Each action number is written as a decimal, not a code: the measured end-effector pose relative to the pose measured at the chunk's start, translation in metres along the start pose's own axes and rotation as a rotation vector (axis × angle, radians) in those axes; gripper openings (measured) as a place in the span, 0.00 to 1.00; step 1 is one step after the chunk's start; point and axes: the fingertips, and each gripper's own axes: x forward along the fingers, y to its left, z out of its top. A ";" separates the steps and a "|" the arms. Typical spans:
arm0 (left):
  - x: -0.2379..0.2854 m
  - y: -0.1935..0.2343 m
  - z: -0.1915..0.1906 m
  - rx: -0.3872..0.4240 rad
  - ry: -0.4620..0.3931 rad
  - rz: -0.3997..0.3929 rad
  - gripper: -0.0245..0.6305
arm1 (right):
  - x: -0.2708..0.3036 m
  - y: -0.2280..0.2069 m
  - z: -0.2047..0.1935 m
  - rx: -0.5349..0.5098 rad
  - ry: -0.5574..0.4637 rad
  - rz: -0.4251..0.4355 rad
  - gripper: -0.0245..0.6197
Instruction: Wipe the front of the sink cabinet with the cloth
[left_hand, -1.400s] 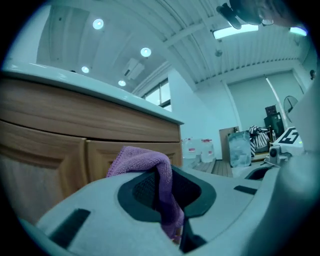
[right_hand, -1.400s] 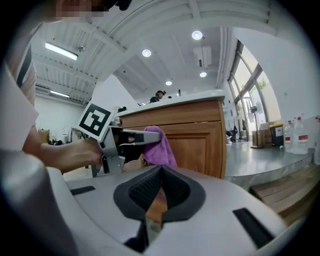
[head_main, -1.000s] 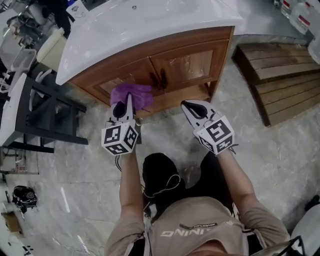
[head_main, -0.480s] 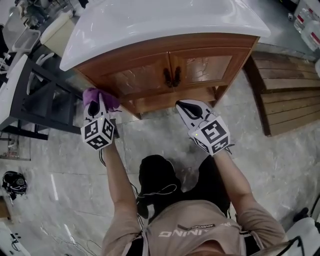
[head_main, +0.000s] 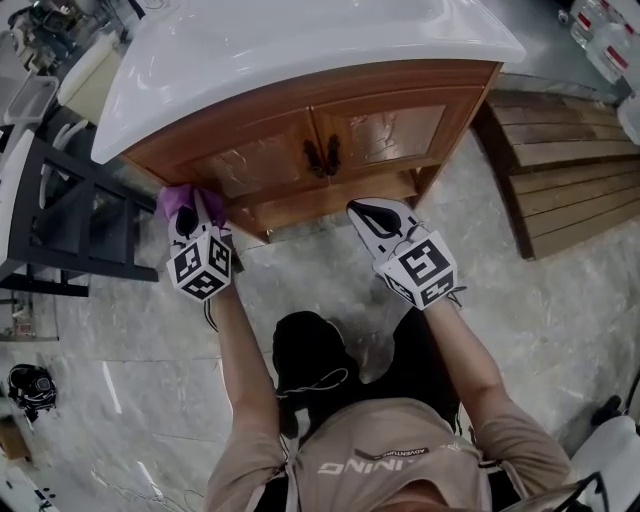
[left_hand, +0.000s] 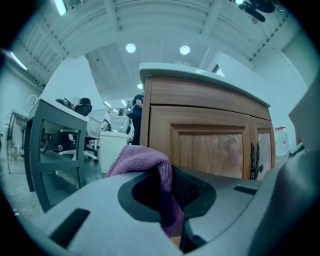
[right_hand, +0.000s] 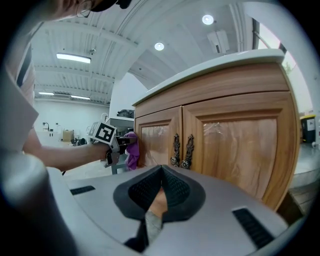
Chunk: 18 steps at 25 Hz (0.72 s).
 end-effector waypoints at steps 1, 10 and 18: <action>0.000 -0.003 0.000 -0.010 -0.003 -0.001 0.09 | -0.002 -0.002 -0.001 0.005 -0.001 -0.004 0.05; 0.013 -0.073 -0.007 -0.072 -0.013 -0.078 0.09 | -0.025 -0.016 -0.009 0.022 -0.010 -0.051 0.05; 0.014 -0.128 -0.004 -0.067 -0.016 -0.184 0.09 | -0.049 -0.031 -0.019 0.059 -0.015 -0.106 0.05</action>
